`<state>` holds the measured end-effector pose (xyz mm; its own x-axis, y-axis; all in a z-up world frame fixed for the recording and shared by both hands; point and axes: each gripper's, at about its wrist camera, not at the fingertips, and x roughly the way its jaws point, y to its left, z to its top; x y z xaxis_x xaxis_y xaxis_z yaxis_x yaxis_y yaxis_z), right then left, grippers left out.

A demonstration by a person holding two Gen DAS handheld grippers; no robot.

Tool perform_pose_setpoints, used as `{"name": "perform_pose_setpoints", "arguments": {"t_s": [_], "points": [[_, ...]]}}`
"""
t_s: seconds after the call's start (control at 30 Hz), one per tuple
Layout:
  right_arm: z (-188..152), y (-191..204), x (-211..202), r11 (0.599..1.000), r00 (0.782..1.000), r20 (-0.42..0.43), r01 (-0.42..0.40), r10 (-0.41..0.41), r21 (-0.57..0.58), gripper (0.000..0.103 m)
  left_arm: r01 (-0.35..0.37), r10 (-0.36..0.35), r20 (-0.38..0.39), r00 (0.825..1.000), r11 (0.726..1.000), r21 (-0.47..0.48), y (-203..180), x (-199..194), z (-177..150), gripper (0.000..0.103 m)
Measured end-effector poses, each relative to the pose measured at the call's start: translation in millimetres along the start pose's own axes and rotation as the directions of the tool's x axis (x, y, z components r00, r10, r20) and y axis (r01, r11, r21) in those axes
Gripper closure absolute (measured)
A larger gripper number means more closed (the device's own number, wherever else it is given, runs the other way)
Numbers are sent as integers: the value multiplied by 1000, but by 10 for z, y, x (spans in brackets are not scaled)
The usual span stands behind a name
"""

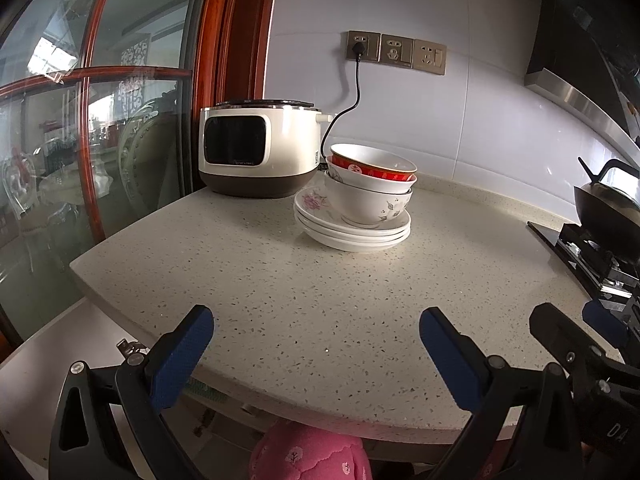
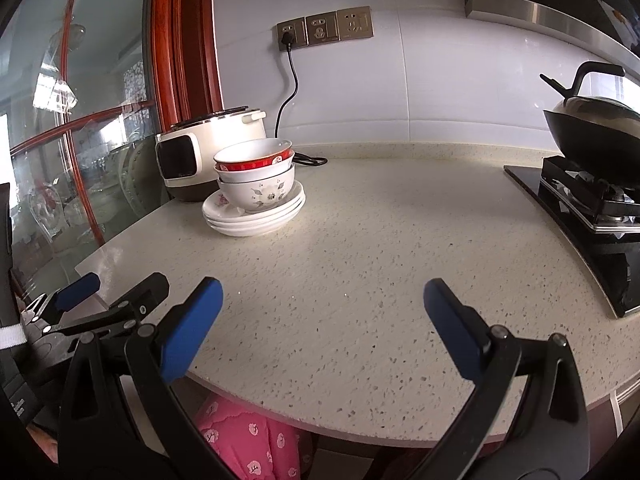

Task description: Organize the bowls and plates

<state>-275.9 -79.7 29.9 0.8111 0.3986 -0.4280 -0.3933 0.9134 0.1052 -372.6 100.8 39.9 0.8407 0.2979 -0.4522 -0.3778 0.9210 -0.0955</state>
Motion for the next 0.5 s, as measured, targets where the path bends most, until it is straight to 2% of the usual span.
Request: {"name": "perform_pose_setpoints", "arguments": {"t_s": [0.5], "points": [[-27, -10, 4, 1000, 1000, -10, 1, -1, 11, 2, -10, 10, 5, 1000, 1000, 0, 28, 2, 0, 0]]}}
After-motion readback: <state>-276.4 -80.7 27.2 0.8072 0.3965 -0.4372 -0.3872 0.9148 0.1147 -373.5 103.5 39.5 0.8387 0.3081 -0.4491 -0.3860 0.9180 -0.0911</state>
